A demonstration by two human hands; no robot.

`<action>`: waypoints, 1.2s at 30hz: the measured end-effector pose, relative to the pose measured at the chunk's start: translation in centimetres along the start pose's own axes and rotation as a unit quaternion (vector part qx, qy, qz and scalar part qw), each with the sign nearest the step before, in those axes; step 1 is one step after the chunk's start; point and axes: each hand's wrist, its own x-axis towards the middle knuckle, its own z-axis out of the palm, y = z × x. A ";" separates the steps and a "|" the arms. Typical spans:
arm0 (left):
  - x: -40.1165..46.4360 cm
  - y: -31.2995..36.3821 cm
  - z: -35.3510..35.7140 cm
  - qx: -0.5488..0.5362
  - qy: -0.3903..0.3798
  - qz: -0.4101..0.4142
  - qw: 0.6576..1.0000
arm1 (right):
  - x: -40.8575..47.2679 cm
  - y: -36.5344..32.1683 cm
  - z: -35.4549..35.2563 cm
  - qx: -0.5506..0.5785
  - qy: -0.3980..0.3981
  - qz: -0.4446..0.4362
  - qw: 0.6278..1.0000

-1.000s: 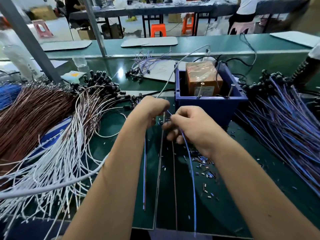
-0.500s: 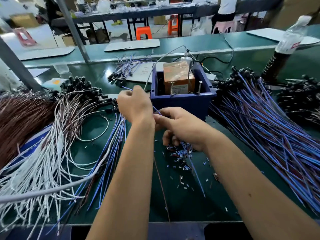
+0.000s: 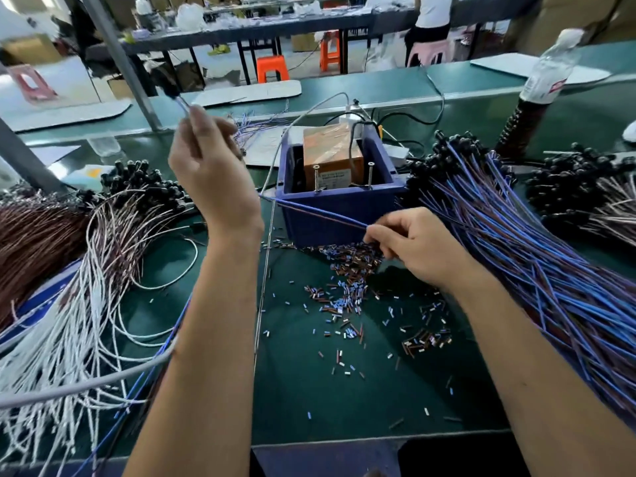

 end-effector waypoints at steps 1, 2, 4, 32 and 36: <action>-1.2 -0.6 0.2 0.062 -0.030 0.095 0.993 | -0.1 0.7 -0.1 -0.030 0.047 -0.020 0.998; -2.5 -1.2 0.3 0.122 -0.076 0.174 0.974 | -0.2 1.1 0.2 -0.055 0.081 -0.046 0.994; -5.3 -2.6 0.3 0.235 -0.184 0.274 0.914 | -0.4 1.3 1.0 -0.098 0.102 -0.095 0.985; -8.0 -7.5 -2.5 0.226 -0.385 -0.010 0.895 | -1.1 1.6 1.1 0.218 0.085 -0.004 0.972; -6.5 -7.6 -3.4 0.212 -0.325 -0.053 0.920 | -1.1 2.2 0.0 0.264 0.148 -0.005 0.953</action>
